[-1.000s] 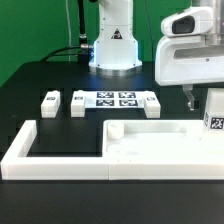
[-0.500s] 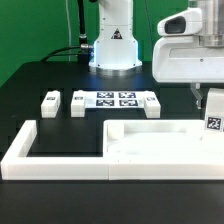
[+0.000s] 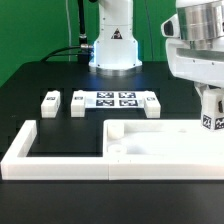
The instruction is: Assemble desk
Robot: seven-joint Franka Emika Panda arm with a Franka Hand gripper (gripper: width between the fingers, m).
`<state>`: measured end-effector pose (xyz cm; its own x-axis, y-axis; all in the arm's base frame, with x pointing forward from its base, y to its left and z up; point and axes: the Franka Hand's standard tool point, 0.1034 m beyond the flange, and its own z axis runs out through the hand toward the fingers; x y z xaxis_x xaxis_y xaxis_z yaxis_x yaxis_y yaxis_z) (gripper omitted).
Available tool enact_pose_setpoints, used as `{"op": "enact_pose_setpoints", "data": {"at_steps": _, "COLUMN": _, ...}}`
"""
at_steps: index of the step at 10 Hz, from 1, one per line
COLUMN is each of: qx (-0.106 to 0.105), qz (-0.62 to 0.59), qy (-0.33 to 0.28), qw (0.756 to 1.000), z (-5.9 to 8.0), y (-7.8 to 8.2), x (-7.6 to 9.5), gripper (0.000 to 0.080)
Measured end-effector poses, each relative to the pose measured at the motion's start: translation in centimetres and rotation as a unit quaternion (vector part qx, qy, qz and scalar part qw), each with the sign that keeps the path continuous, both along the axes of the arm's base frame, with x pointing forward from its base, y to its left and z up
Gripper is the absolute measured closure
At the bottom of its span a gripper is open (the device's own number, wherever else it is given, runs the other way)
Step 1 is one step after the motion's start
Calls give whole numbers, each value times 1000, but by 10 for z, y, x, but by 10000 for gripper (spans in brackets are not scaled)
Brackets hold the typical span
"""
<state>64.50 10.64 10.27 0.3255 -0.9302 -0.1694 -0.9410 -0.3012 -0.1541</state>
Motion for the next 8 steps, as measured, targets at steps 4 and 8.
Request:
{"op": "enact_pose_setpoints", "data": {"at_steps": 4, "qx": 21, "qz": -90, "qy": 14, "qw": 996, "z": 0, "y": 1, "x": 0, "gripper": 502}}
{"op": "enact_pose_setpoints", "data": {"at_steps": 8, "qx": -24, "qz": 167, "qy": -25, "qw": 985, "z": 0, "y": 0, "x": -2, "gripper": 168}}
